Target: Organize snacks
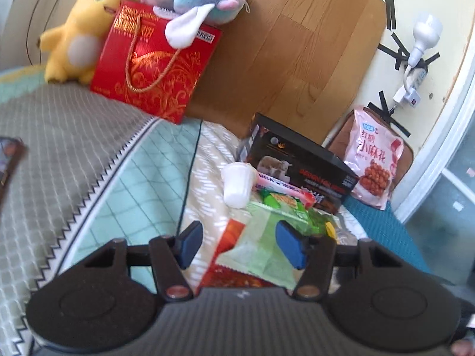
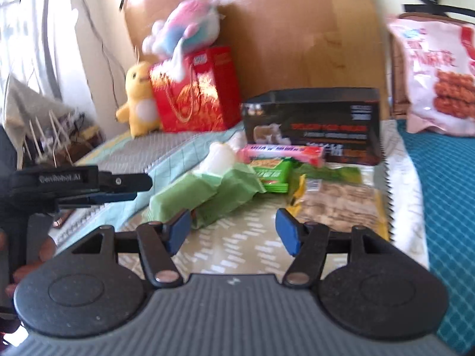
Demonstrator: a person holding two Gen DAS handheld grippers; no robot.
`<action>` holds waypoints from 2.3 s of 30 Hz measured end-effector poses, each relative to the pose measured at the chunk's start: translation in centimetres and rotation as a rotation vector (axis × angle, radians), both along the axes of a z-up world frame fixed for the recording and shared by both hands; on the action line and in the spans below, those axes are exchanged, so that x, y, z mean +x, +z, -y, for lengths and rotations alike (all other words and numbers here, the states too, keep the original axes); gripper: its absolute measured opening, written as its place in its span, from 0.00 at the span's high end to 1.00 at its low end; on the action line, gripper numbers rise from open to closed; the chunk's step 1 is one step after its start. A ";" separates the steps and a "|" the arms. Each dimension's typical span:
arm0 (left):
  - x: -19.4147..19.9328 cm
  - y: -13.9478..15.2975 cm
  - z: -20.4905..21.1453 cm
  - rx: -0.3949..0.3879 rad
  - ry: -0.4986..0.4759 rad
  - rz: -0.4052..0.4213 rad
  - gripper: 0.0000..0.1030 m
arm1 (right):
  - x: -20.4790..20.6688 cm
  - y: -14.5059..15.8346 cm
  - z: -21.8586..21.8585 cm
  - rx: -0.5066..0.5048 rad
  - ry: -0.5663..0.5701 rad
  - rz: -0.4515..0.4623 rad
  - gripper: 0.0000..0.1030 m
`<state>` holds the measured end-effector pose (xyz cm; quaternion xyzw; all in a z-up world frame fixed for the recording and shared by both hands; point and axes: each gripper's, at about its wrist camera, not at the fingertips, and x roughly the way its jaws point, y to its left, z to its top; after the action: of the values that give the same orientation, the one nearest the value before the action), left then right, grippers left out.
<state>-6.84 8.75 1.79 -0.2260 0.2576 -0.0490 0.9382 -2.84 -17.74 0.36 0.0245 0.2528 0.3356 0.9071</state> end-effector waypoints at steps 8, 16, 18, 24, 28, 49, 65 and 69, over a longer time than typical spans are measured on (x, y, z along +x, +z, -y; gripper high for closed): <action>0.0 -0.3 0.3 0.005 -0.004 -0.010 0.66 | 5.1 0.3 -0.4 0.129 -0.043 -0.148 0.55; 0.1 -0.7 0.9 -0.010 -0.049 -0.024 0.64 | 7.6 -2.1 1.0 0.332 -0.044 -0.392 0.79; 0.2 -0.5 1.5 0.002 -0.075 -0.016 0.64 | 5.6 -1.4 1.7 0.321 -0.035 -0.335 0.86; 0.6 -1.0 5.2 0.017 -0.261 -0.038 0.64 | 0.4 -1.1 6.1 0.213 -0.160 -0.159 0.81; 0.5 -1.3 7.5 0.046 -0.332 -0.034 0.63 | -2.3 -1.3 9.2 0.169 -0.316 -0.092 0.63; 1.0 -1.1 7.5 0.049 -0.392 -0.071 0.58 | -3.2 -2.3 -1.5 -0.197 0.038 0.055 0.61; 7.7 7.0 7.4 0.090 -0.326 0.147 0.58 | 1.1 3.6 -1.6 -0.069 -0.052 0.305 0.65; 15.4 9.1 8.4 0.120 -0.325 0.169 0.58 | 8.0 6.0 -2.3 -0.065 -0.131 0.334 0.43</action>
<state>8.53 0.40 10.87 -0.1203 0.2133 -0.2035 0.9480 5.15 -15.47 6.40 -0.0444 0.1072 0.2666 0.9568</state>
